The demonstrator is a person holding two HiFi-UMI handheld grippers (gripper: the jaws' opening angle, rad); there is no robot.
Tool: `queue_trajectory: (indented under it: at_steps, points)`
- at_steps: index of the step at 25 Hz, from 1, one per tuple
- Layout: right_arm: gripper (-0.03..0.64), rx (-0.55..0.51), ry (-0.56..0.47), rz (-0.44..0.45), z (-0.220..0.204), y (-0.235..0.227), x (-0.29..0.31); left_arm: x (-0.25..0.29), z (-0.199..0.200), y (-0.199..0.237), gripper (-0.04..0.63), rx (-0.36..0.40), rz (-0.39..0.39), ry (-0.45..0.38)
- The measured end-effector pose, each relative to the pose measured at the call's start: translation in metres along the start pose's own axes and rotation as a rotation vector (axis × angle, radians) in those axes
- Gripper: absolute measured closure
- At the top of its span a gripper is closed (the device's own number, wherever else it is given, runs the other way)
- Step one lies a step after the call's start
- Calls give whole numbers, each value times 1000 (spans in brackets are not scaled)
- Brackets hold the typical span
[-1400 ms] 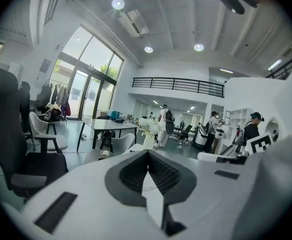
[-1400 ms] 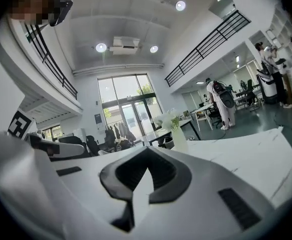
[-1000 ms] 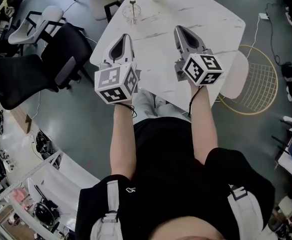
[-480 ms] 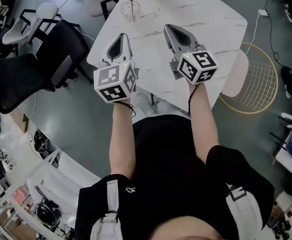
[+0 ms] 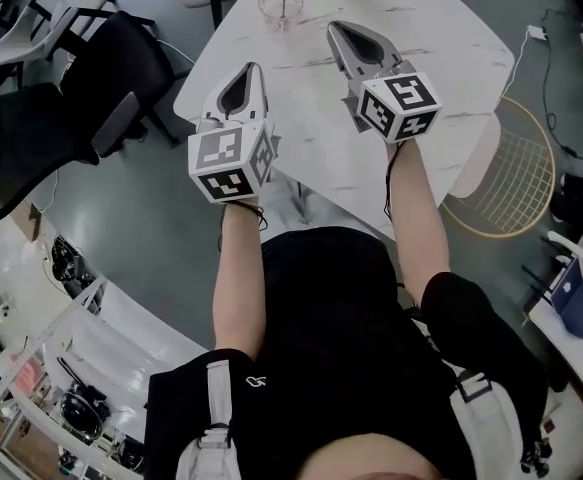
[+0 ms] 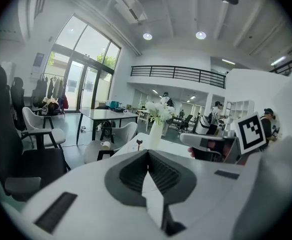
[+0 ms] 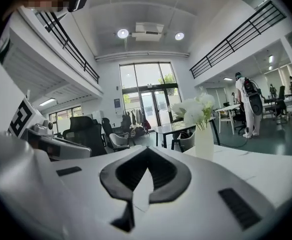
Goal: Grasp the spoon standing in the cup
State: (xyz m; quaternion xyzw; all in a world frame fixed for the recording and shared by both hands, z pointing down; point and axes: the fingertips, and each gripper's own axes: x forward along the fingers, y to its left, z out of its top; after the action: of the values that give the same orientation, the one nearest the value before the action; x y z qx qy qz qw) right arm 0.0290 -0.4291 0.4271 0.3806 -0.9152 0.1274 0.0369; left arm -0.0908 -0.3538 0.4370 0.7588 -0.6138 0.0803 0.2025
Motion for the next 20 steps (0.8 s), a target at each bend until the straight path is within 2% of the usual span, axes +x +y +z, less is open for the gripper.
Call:
queue_trajectory:
  at_steps: [6,11,20]
  points:
    - [609,-95,61,68,-17,4,38,21,-7,11,580,-4,-21,41]
    - [609,-111,83,67,-23,-14,62,38,-15,10,580,-1,-57,78]
    - [572,-111,121,60,-32,-47,109,59,-20,35,580,-11,-55,118]
